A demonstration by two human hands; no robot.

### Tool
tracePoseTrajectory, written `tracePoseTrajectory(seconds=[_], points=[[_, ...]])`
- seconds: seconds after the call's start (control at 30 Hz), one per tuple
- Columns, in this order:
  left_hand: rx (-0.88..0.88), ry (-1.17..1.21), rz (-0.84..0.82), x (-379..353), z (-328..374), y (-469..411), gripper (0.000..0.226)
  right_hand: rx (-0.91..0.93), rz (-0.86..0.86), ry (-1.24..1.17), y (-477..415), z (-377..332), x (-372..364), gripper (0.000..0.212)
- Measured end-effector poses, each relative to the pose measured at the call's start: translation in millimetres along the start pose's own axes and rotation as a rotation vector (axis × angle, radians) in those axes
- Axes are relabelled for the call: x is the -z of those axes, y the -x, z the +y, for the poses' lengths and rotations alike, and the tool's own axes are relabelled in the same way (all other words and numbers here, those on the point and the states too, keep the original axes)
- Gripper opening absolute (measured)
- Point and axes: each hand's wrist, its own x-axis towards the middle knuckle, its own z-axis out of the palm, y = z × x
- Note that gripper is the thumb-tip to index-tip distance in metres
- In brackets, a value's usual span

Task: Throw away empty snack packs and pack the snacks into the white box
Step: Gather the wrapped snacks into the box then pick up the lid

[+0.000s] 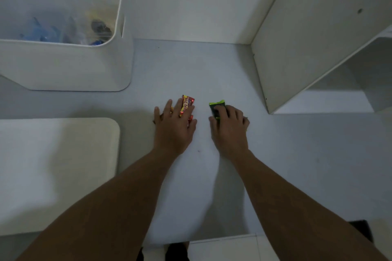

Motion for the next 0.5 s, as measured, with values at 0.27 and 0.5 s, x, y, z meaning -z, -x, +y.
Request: tracePoseTrajectory(seconds=[0.27, 0.5], points=[[0.092, 0.042, 0.078, 7, -1, -4, 0.026, 0.08, 0.003, -0.119, -14, -10, -2, 0.029], [0.124, 0.151, -0.043, 32, -14, -5, 0.019, 0.09, -0.125, -0.232, -17, -25, 15, 0.018]])
